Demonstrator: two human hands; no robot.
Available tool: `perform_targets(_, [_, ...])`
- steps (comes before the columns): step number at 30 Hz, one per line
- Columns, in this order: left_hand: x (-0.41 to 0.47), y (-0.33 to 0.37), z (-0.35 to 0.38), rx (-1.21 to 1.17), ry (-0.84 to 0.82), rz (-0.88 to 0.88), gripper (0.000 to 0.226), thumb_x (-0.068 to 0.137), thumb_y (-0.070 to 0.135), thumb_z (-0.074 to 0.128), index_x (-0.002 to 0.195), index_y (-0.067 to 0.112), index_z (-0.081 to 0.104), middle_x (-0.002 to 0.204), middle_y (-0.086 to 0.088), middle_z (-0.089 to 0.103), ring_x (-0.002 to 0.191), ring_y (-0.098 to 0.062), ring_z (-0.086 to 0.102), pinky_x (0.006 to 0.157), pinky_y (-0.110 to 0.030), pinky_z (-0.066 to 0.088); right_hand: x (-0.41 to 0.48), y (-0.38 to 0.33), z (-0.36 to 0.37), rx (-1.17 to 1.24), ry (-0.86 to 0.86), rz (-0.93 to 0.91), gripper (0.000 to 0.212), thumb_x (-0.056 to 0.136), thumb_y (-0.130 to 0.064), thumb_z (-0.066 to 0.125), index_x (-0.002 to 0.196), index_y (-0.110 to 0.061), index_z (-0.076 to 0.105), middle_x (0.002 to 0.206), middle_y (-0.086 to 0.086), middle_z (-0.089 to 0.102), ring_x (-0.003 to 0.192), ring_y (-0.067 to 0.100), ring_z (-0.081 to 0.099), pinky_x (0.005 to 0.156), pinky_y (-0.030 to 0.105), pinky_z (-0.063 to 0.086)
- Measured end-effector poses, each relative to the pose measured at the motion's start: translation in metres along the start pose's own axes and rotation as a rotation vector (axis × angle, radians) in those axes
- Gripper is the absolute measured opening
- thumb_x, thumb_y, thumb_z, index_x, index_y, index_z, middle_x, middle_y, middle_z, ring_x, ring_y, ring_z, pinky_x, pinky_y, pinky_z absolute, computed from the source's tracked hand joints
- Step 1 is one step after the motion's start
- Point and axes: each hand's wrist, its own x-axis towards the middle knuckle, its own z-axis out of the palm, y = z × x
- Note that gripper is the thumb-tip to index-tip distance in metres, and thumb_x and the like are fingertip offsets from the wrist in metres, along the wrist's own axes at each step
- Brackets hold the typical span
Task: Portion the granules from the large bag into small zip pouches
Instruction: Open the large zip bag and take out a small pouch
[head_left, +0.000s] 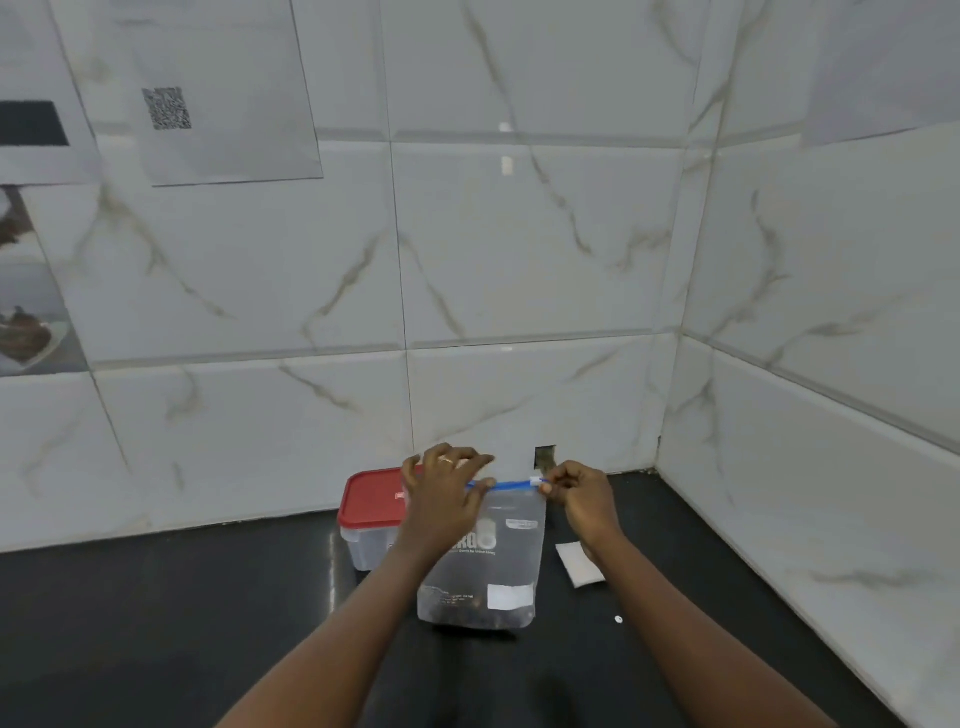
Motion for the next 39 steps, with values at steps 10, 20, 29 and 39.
perform_targets(10, [0.012,0.046,0.022,-0.034,-0.131,0.018,0.021,0.093,0.029,0.051,0.104,0.032,0.069,0.102,0.013,0.068,0.117,-0.005,0.041,0.094,-0.036,0.009,-0.010,0.001,0.000,-0.103,0.024,-0.028,0.031,0.076,0.009,0.066,0.059,-0.015,0.059,0.067,0.002,0.060,0.071,0.013,0.052,0.068,0.025,0.041])
perform_targets(20, [0.011,-0.010,-0.011,0.053,-0.035,-0.100,0.027,0.089,0.016,0.049,0.091,0.026,0.074,0.088,0.008,0.068,0.112,-0.010,0.048,0.092,-0.037,0.008,0.004,0.002,-0.007,-0.140,0.127,0.021,0.020,0.081,0.006,0.060,0.068,-0.008,0.058,0.074,0.003,0.058,0.072,0.012,0.050,0.068,0.021,0.042])
perform_targets(29, [-0.001,-0.055,-0.036,0.082,0.049,-0.219,0.022,0.088,0.013,0.054,0.083,0.023,0.073,0.080,0.006,0.064,0.111,-0.010,0.049,0.096,-0.039,0.009,0.006,0.001,0.000,-0.084,0.058,-0.006,0.029,0.079,0.008,0.065,0.062,-0.014,0.058,0.064,0.002,0.058,0.059,0.010,0.048,0.057,0.012,0.041])
perform_targets(39, [-0.017,-0.058,-0.037,-0.019,0.035,-0.216,0.031,0.087,0.047,0.045,0.097,0.032,0.071,0.102,0.018,0.066,0.117,-0.007,0.045,0.098,-0.035,0.009,0.003,0.002,0.009,-0.031,-0.005,0.007,0.028,0.078,0.008,0.067,0.063,-0.014,0.060,0.064,0.004,0.060,0.058,0.014,0.051,0.063,0.021,0.046])
